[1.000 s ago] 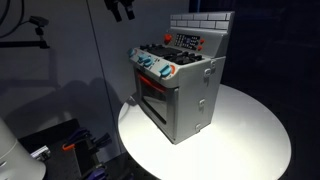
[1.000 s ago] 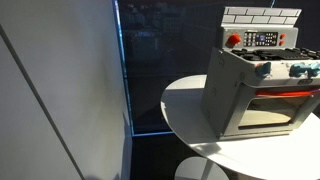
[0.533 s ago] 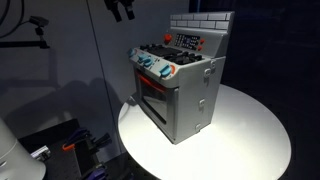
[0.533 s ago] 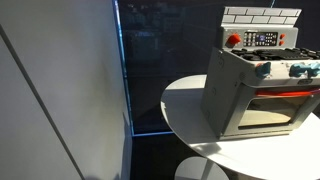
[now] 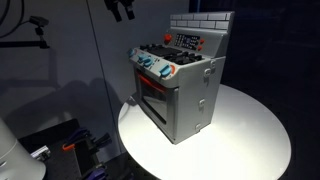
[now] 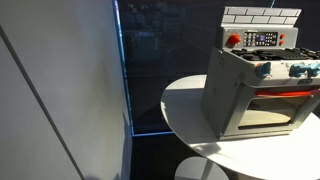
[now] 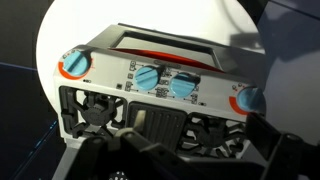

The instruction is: Push the top right button of the toy stove

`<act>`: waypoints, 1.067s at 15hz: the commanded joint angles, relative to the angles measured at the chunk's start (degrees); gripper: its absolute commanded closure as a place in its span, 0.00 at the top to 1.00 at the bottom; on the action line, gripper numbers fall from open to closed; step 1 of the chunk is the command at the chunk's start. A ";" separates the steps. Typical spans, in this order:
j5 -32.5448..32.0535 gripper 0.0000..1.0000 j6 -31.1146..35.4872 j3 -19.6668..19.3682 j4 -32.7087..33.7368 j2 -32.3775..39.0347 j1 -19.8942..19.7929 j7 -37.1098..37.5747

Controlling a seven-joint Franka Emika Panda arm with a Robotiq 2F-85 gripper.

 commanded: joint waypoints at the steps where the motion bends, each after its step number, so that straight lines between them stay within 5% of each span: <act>1: -0.46 1.00 -0.14 -0.61 0.13 0.10 0.80 0.38; 16: -1.36 1.00 0.61 -1.50 4.30 4.16 -1.38 2.45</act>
